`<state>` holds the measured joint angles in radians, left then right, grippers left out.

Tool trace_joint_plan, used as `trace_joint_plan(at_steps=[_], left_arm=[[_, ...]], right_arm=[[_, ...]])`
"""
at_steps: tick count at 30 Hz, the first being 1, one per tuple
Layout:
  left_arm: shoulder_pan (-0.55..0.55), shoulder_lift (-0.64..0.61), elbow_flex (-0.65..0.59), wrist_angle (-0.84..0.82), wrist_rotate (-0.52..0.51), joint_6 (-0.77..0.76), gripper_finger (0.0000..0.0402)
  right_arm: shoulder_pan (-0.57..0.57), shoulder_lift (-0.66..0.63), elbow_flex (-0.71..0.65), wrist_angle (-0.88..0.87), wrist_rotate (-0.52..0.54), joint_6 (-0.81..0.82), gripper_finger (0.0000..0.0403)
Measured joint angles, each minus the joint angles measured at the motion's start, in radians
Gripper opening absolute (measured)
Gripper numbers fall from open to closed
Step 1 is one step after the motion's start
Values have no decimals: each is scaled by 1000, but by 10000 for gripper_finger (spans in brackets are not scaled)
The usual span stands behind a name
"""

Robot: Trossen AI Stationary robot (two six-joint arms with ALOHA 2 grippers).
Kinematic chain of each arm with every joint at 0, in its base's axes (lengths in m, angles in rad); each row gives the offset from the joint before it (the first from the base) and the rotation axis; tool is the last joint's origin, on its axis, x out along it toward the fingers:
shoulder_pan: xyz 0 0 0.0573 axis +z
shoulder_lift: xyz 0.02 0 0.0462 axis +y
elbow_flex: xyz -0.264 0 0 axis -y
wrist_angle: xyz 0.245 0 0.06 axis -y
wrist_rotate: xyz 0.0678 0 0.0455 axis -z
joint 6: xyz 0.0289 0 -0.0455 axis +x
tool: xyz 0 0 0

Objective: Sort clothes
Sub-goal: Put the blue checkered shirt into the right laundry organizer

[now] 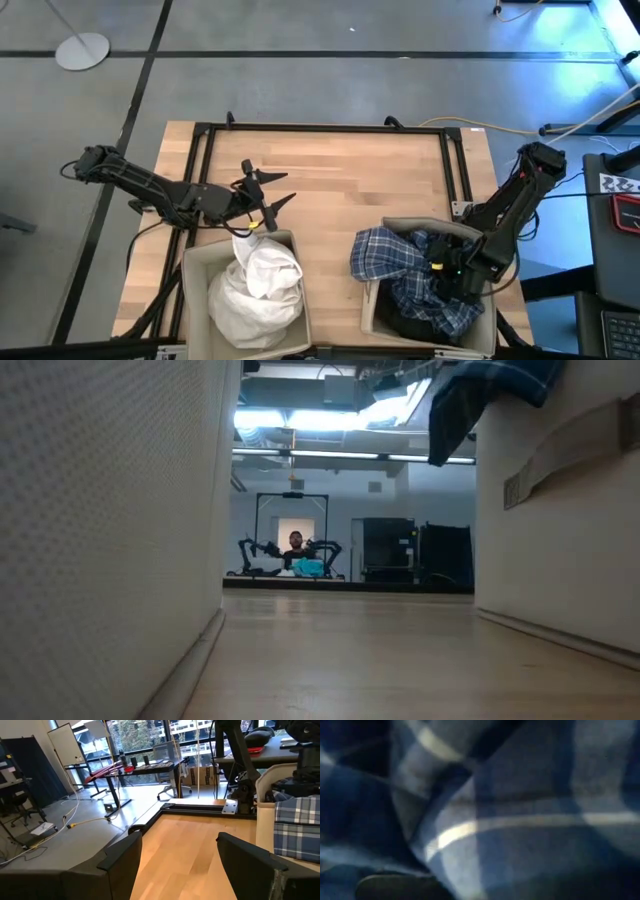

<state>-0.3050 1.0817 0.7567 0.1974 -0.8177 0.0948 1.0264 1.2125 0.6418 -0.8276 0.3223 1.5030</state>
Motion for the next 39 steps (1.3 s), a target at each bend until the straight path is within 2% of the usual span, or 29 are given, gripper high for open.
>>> trace_joint_plan(at_steps=[7,12,17,20,23,27,31,35,39], left_arm=[[0,0,0,-2,0,1,251],[0,0,0,-3,0,1,251],[0,0,0,-3,0,1,251],[0,0,0,-3,0,1,251],[0,0,0,-3,0,2,251],[0,0,0,-4,0,3,251],[0,0,0,-4,0,10,251],[0,0,0,-4,0,11,251],[0,0,0,-4,0,11,251]], right_arm=[[-2,6,20,-2,12,24,24],[-2,7,77,-56,-67,68,85],[-11,10,233,-261,-169,60,131],[-32,10,355,-388,-241,37,138],[-45,9,473,-490,-244,25,138],[-48,8,616,-572,-178,-24,138],[-47,8,736,-618,-69,-64,138],[-47,7,803,-596,137,-159,138],[-47,11,797,-526,347,-275,138]])
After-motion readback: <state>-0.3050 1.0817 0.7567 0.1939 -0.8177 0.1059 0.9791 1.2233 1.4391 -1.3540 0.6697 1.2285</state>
